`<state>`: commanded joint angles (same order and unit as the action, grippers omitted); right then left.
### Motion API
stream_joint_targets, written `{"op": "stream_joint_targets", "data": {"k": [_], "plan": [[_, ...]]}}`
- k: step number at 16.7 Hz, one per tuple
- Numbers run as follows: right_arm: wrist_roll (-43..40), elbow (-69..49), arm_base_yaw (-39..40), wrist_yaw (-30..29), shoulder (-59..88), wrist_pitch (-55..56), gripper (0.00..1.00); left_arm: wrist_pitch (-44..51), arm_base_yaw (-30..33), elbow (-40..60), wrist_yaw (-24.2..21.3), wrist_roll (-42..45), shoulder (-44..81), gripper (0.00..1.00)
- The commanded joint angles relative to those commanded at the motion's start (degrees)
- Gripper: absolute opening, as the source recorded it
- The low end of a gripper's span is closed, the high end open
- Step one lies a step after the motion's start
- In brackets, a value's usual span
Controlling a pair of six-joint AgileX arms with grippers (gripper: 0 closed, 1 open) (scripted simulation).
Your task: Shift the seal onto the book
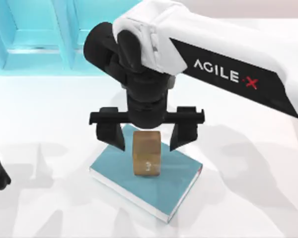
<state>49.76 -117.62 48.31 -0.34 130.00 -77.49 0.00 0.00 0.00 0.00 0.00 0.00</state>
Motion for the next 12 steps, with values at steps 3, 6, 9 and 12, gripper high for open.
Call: {"op": "stream_joint_targets", "data": {"k": [3, 6, 9, 12], "plan": [[0.0, 0.0, 0.0, 0.0, 0.0, 0.0, 1.00, 0.0, 0.0, 0.0, 0.0, 0.0, 0.0, 1.00], [0.0, 0.0, 0.0, 0.0, 0.0, 0.0, 1.00, 0.0, 0.0, 0.0, 0.0, 0.0, 0.0, 1.00], [-0.1, -1.0, 0.0, 0.0, 0.1, -1.0, 1.00, 0.0, 0.0, 0.0, 0.0, 0.0, 0.0, 1.00], [-0.1, -5.8, 0.1, 0.0, 0.6, -5.1, 1.00, 0.0, 0.0, 0.0, 0.0, 0.0, 0.0, 1.00]]}}
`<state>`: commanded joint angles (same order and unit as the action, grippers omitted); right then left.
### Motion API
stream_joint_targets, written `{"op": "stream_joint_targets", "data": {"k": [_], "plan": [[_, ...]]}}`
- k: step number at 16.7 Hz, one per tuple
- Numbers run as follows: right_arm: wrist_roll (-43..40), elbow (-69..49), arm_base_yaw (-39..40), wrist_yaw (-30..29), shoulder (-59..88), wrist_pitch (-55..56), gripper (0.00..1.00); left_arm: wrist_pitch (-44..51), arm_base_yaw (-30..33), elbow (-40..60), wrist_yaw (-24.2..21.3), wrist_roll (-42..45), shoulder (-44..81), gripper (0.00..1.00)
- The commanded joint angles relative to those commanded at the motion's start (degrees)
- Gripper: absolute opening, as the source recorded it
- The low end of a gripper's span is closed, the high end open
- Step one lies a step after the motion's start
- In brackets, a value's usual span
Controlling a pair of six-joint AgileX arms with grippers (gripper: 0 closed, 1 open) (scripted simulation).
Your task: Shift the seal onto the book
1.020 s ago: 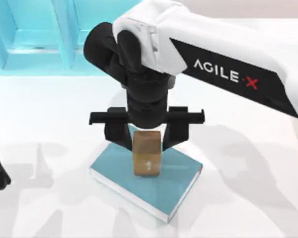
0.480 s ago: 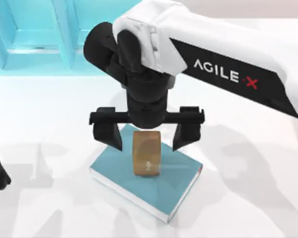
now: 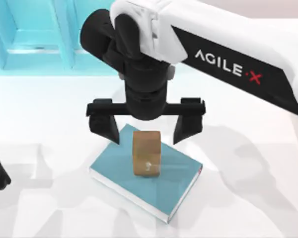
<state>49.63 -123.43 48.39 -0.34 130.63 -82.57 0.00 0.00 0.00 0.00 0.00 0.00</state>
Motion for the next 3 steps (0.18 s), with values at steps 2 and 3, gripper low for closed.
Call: {"op": "stream_joint_targets", "data": {"k": [2, 3], "plan": [[0.1, -2.2, -0.2, 0.0, 0.2, -2.1, 1.00, 0.0, 0.0, 0.0, 0.0, 0.0, 0.0, 1.00], [0.1, -2.3, -0.2, 0.0, 0.2, -2.3, 1.00, 0.0, 0.0, 0.0, 0.0, 0.0, 0.0, 1.00]]}}
